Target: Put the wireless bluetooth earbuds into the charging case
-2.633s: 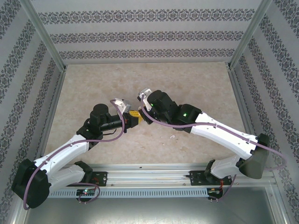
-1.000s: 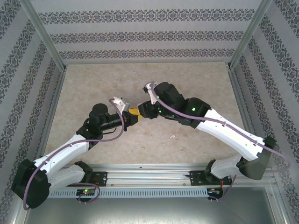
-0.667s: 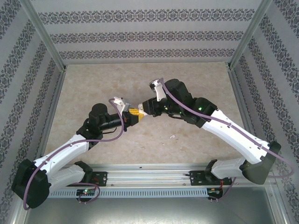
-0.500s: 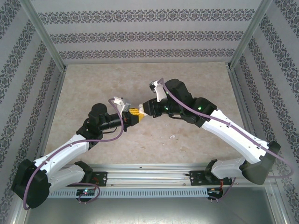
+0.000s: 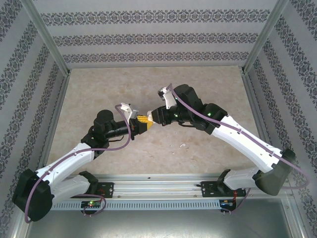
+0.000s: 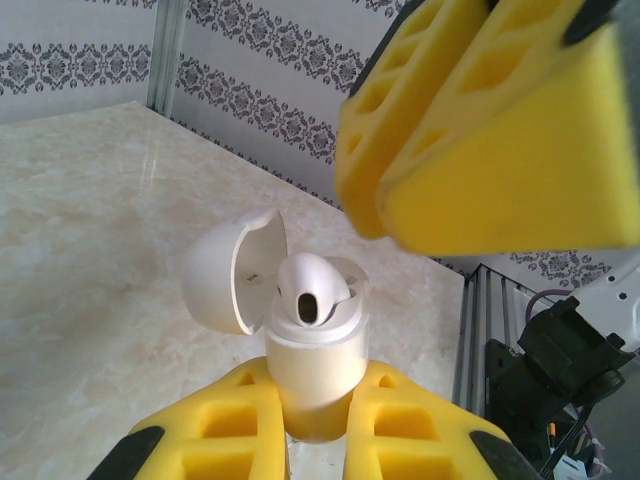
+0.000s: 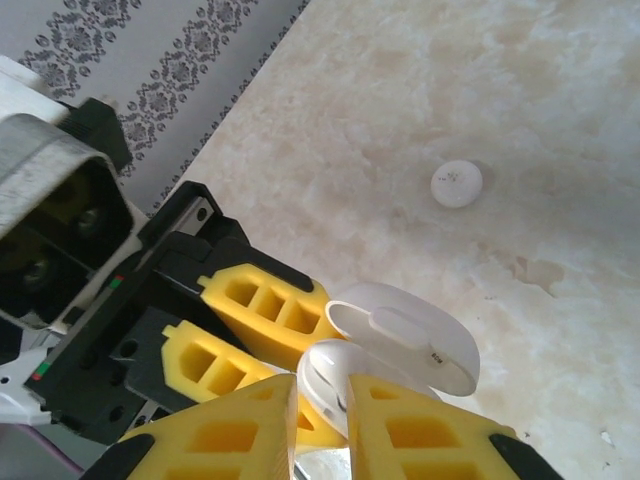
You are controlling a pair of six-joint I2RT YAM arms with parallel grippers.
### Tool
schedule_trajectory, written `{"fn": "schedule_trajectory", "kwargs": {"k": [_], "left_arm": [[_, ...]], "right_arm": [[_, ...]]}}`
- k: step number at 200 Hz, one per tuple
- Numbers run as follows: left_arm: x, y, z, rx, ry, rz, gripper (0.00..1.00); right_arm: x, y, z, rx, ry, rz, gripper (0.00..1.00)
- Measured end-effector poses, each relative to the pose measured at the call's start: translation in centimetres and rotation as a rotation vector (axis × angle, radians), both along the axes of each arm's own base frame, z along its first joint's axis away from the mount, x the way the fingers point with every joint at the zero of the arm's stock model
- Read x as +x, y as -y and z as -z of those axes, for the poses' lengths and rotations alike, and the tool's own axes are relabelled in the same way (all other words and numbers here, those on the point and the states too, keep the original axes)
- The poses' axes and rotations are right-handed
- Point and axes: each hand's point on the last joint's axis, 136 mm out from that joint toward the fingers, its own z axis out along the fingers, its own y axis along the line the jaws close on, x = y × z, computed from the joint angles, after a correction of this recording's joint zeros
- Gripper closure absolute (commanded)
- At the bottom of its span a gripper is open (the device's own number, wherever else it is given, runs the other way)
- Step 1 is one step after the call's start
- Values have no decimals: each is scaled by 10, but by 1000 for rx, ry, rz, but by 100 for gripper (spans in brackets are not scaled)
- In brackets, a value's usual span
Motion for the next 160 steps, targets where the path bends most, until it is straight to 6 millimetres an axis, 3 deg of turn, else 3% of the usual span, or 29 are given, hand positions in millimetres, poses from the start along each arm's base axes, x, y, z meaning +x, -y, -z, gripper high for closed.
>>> {"fn": "schedule_trajectory", "kwargs": {"k": [29, 67, 93, 110, 133, 160], "left_arm": [[0, 0, 0, 0, 1, 0, 100], [1, 0, -2, -3, 10, -8, 100], [4, -2, -3, 1, 27, -28, 100], [4, -4, -6, 4, 48, -36, 100], [4, -6, -9, 7, 66, -50, 100], [3, -9, -9, 17, 75, -59, 100]], "right_arm": [[0, -1, 8, -12, -17, -5, 79], [1, 6, 2, 1, -20, 26, 73], [9, 33, -7, 11, -12, 130, 72], [18, 62, -3, 13, -47, 250, 72], [29, 107, 33, -9, -159, 427, 72], [20, 148, 109, -90, -366, 589, 60]]}}
